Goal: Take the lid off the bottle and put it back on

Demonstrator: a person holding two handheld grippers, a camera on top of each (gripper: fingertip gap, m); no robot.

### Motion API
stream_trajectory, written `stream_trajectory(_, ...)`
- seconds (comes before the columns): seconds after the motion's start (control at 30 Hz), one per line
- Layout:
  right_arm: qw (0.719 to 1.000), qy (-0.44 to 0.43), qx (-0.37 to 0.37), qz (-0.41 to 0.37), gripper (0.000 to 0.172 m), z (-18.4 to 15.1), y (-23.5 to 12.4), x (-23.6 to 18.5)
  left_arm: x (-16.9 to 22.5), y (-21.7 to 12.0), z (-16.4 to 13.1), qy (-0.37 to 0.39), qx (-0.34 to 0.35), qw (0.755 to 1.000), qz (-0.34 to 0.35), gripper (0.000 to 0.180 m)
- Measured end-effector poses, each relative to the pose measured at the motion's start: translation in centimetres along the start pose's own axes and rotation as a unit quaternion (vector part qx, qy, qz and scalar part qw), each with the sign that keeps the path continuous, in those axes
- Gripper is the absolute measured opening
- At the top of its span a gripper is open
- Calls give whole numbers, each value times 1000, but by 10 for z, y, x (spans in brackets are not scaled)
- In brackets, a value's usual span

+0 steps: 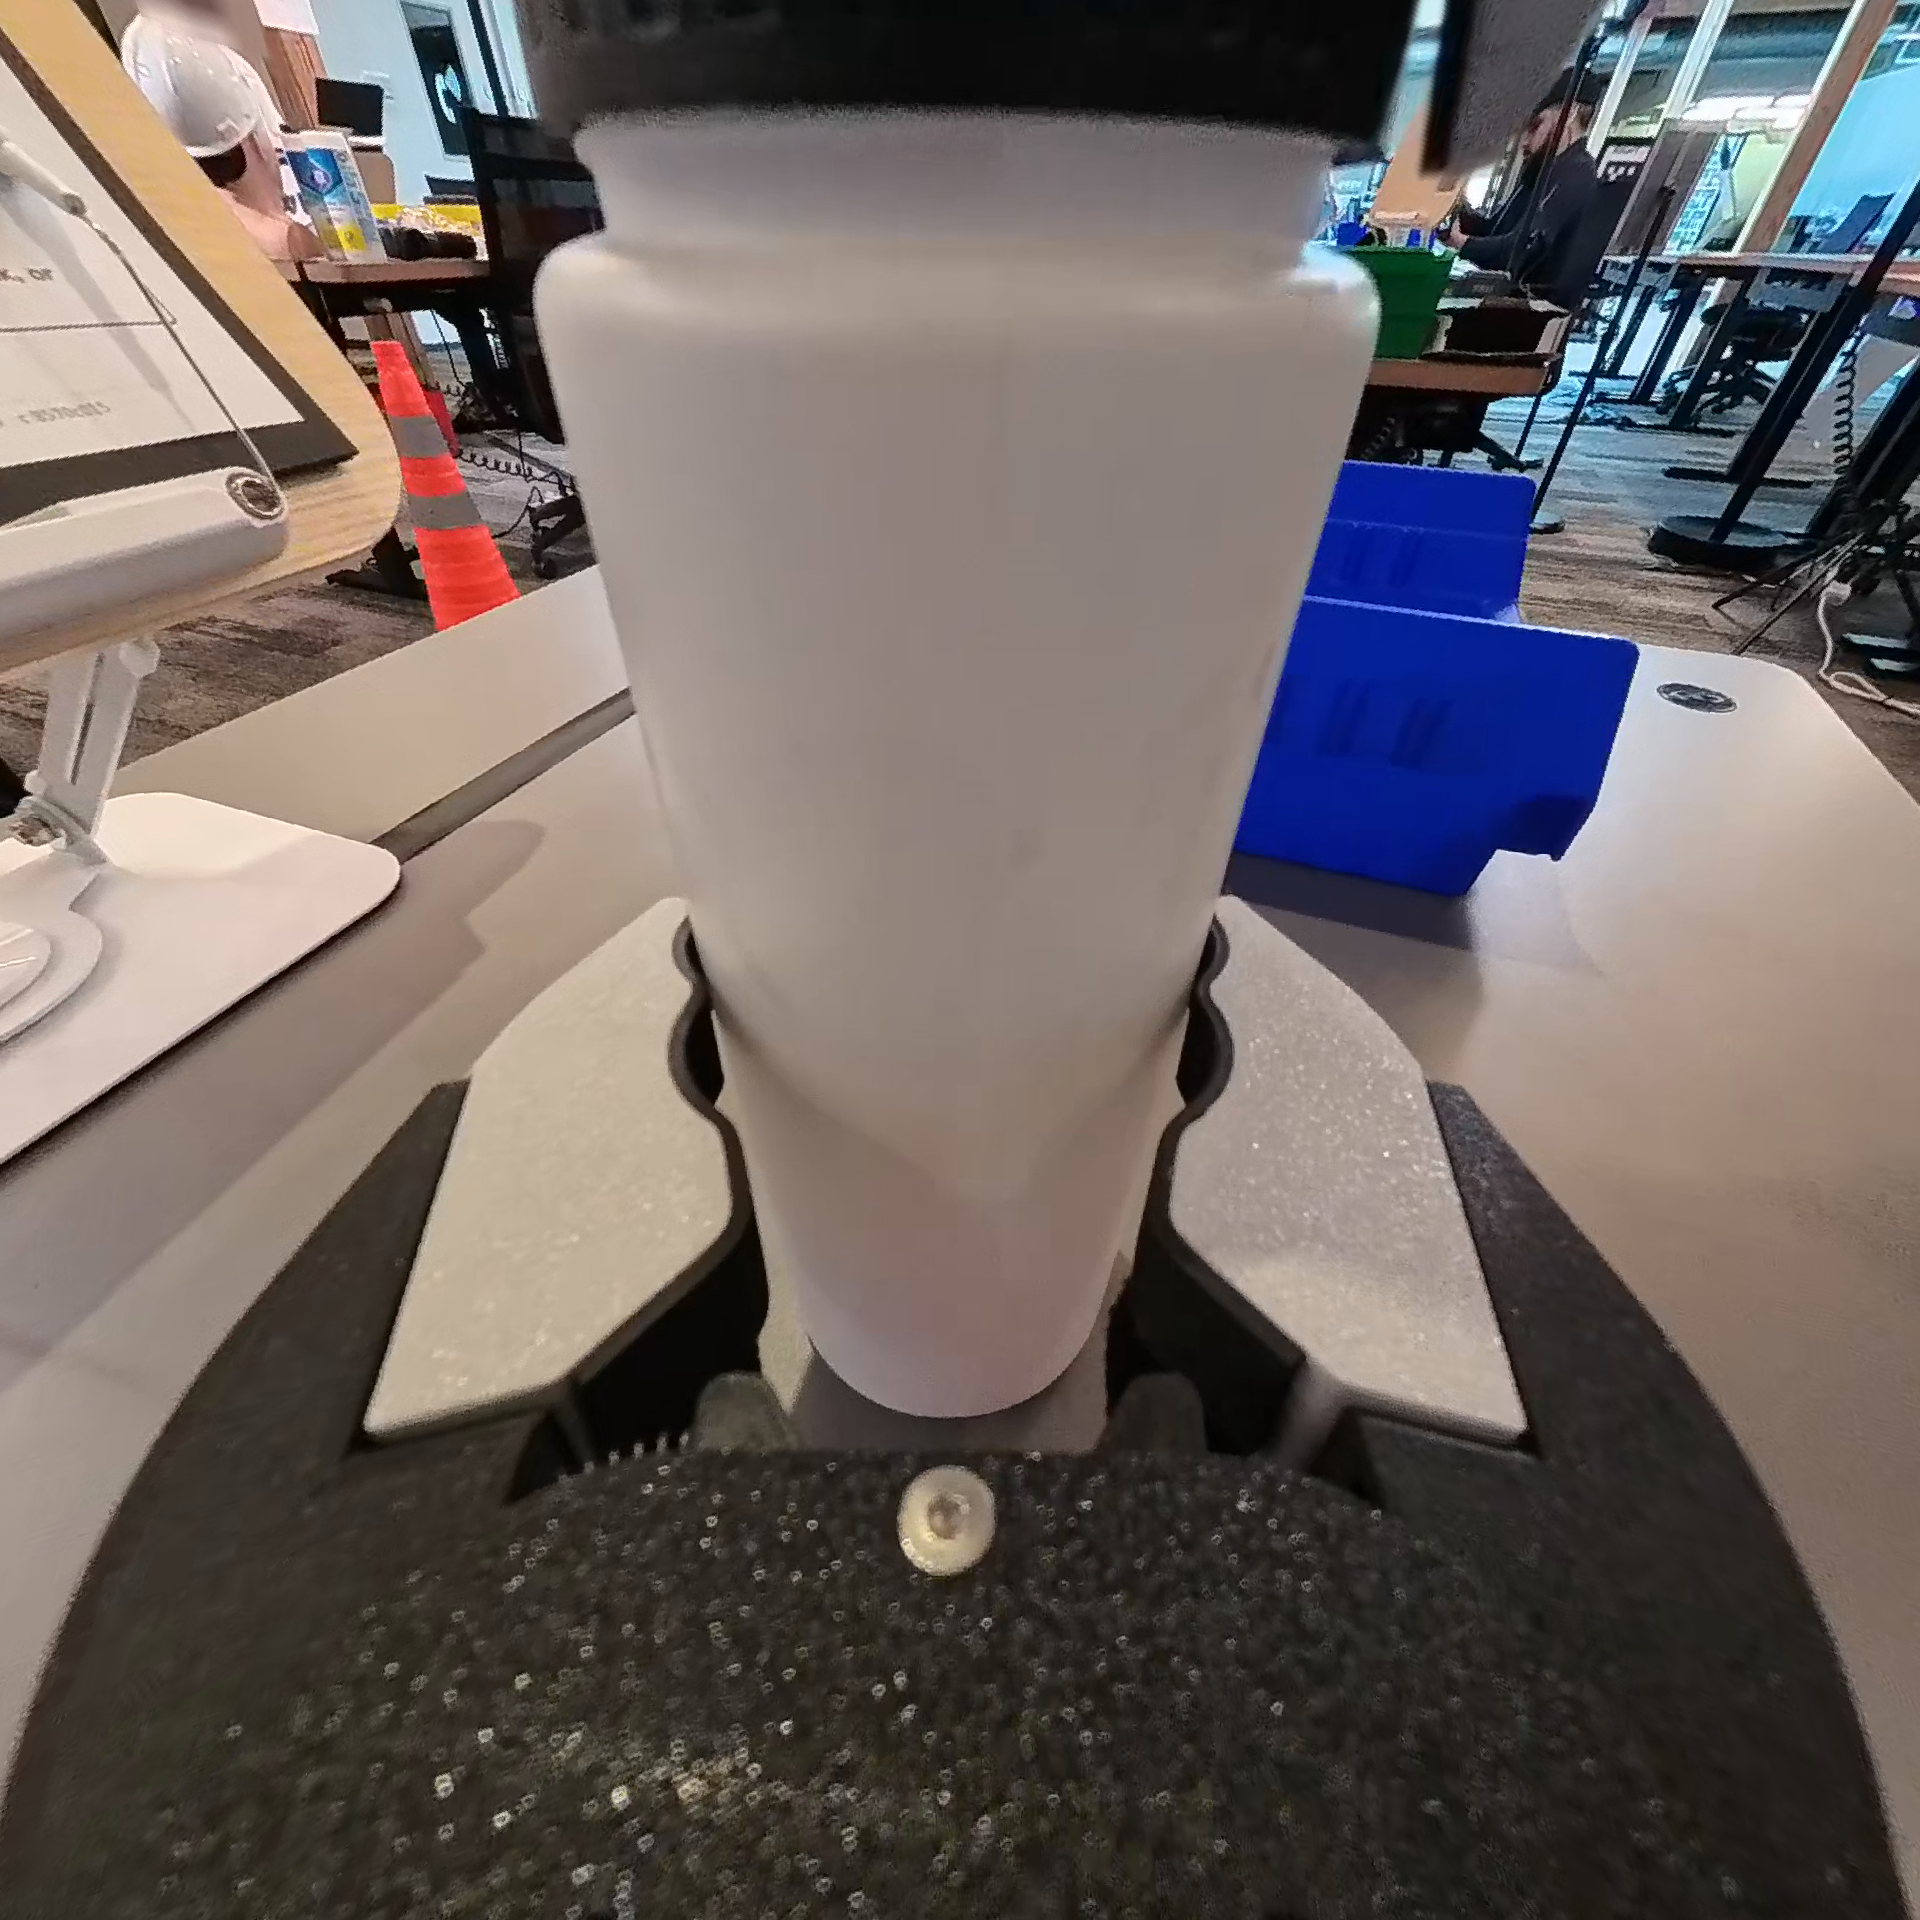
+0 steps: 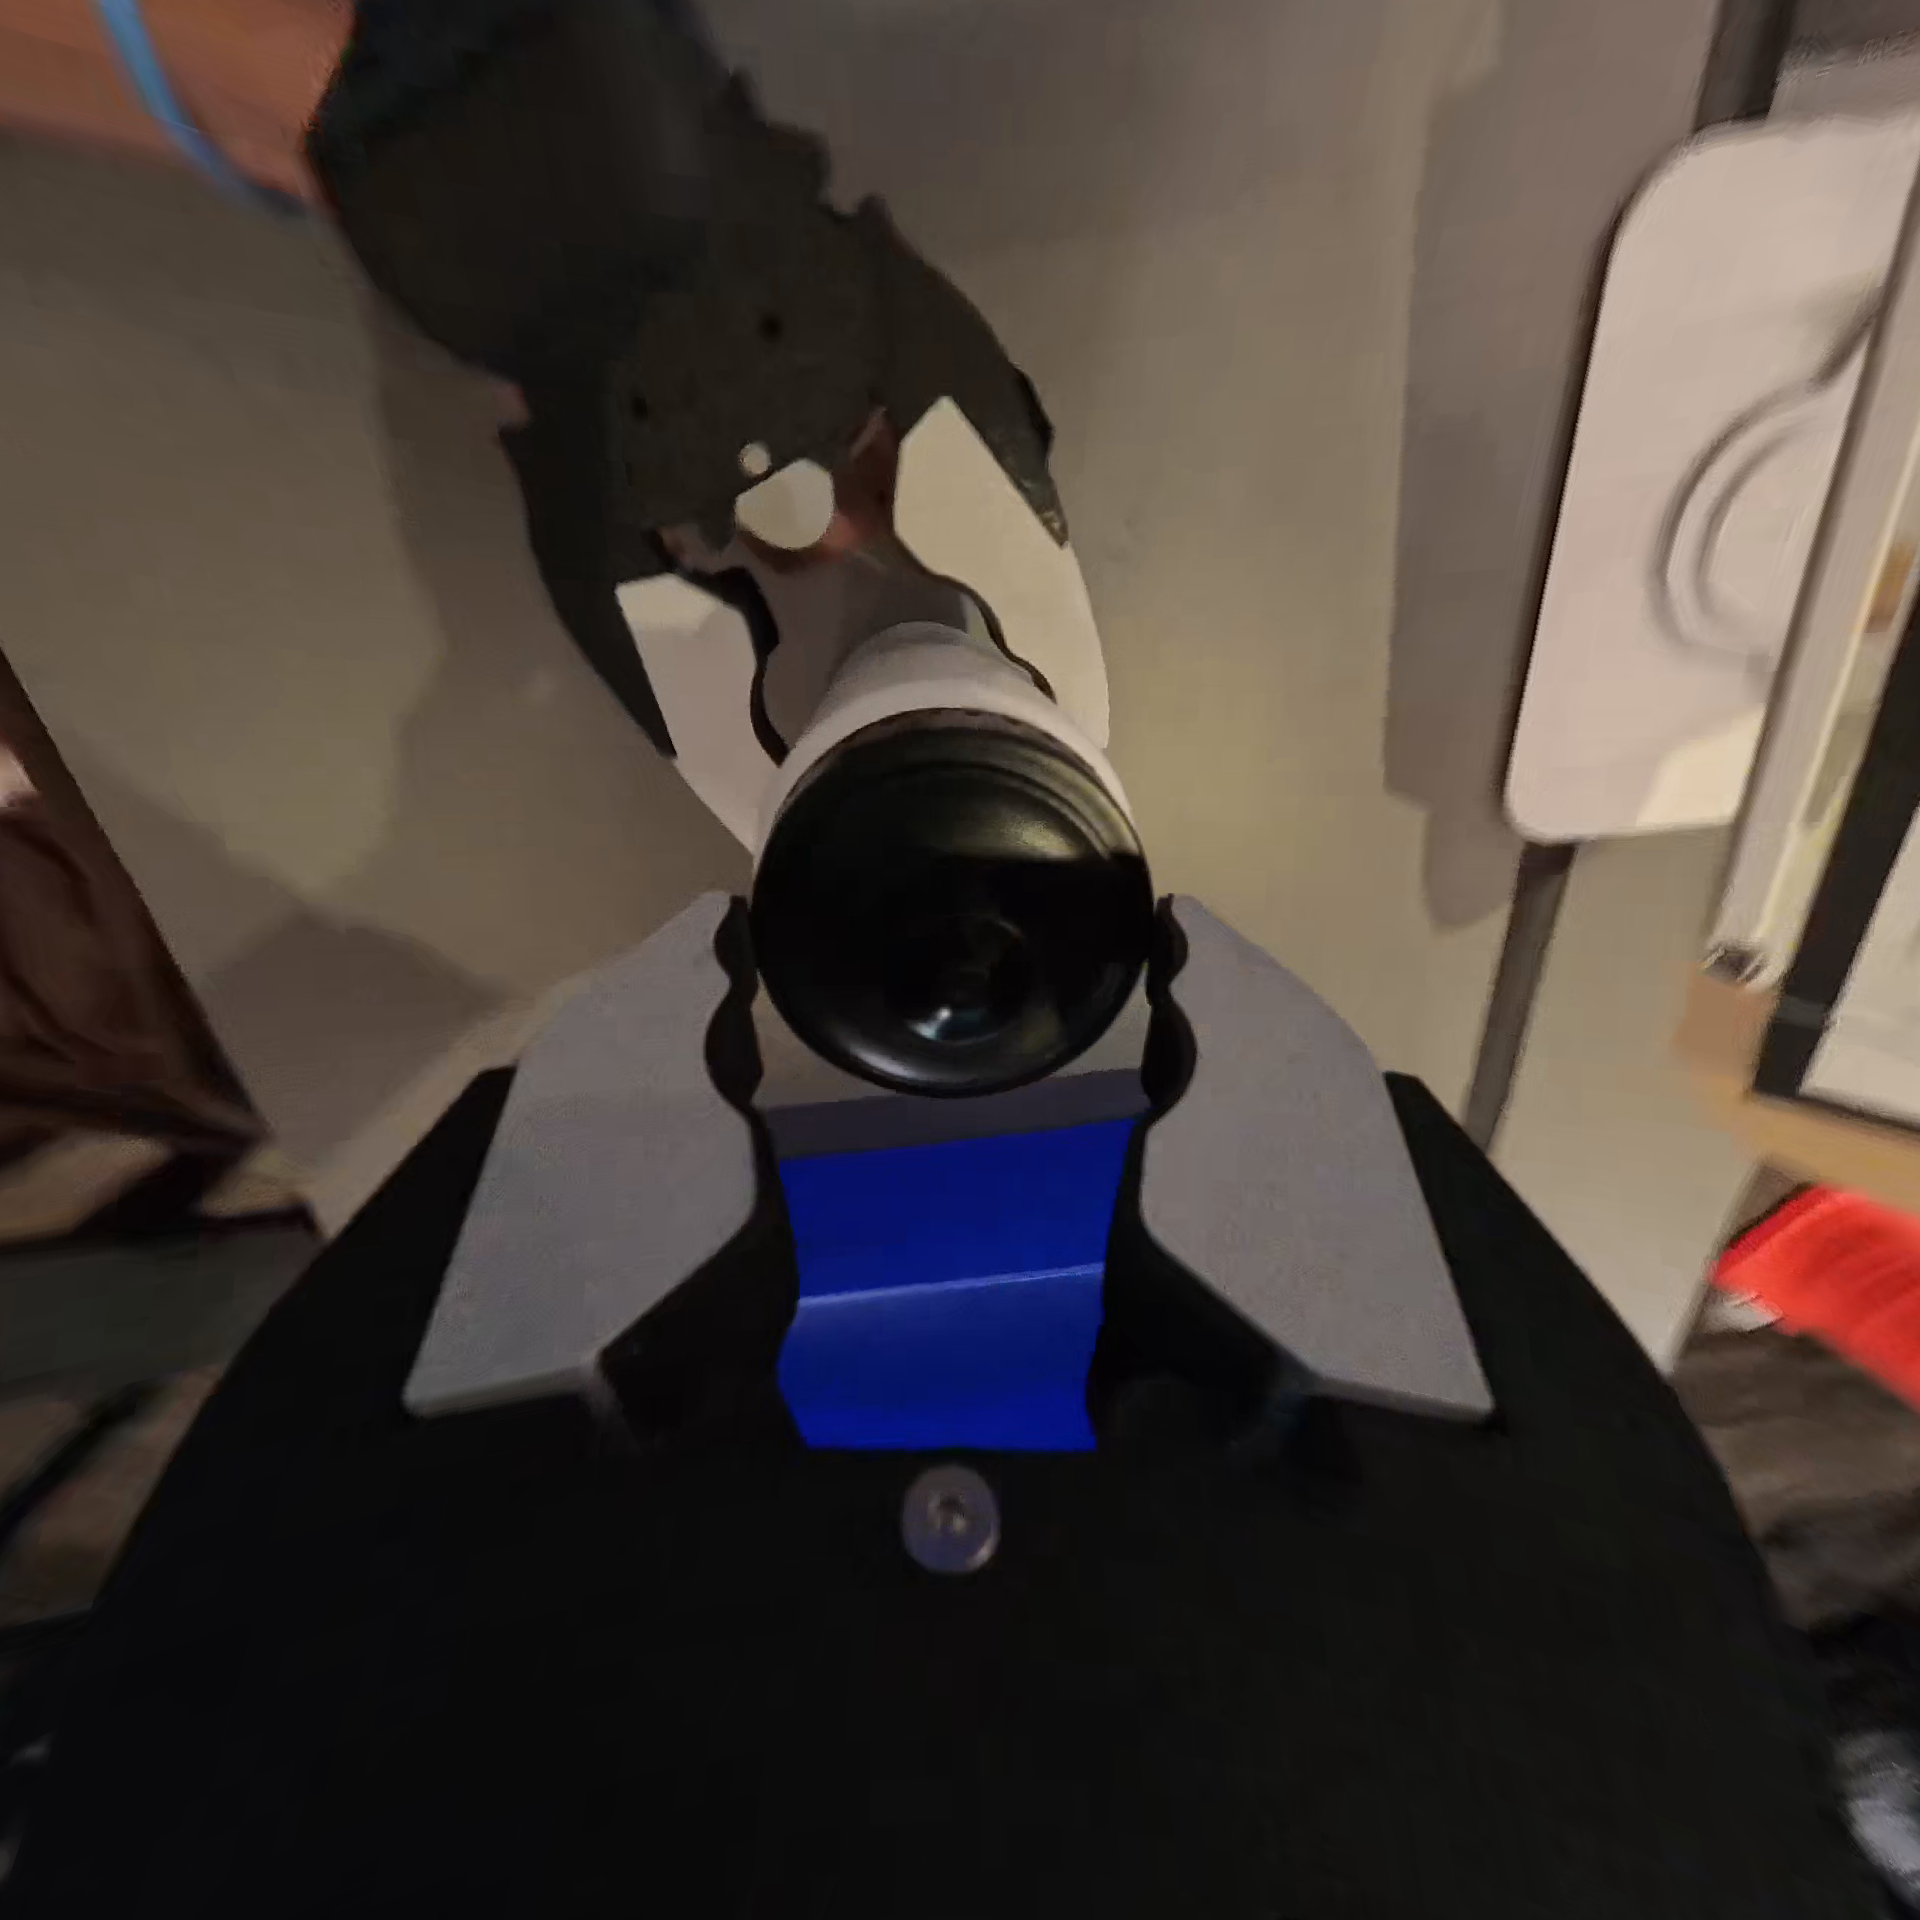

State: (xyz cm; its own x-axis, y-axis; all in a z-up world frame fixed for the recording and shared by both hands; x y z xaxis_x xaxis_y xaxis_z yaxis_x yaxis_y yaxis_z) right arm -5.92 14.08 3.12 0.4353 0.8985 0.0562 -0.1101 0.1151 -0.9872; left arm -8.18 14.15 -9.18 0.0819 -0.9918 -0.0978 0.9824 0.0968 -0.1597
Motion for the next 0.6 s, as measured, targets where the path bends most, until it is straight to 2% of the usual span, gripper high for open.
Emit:
stream_trajectory(0.13,989,-151,3,-9,72,-4,0,-2,3,1,1,6,-2,1000,-2,87)
stream_trajectory(0.27,990,-142,8,-4,72,-5,-2,-2,4,2,1,1,2,1000,-10,87)
stream_trajectory(0.33,991,-129,43,3,77,-2,-11,-8,3,3,1,-2,4,1000,-11,87)
stream_trajectory(0.47,985,-55,162,29,87,8,-43,-20,3,3,1,-5,6,1000,-12,87)
stream_trajectory(0.53,984,37,173,8,88,8,-50,-11,2,3,1,-7,7,1000,-12,87)
stream_trajectory(0.6,976,150,157,-11,97,4,-49,-1,2,3,1,-7,7,1000,-11,87)
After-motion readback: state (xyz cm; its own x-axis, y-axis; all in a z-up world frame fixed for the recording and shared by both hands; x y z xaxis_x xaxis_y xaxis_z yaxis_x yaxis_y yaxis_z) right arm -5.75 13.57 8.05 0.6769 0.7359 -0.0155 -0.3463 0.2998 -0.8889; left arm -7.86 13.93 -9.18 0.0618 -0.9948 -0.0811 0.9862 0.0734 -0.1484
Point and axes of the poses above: each gripper's, where its closed fingertips meet, y out along the fingers, z out of its top, x = y × z across the jaws, the point moved 4 cm from there along -y, back along the fingers, and after that the axes turned 6 degrees about y, right-handed, at the moved point
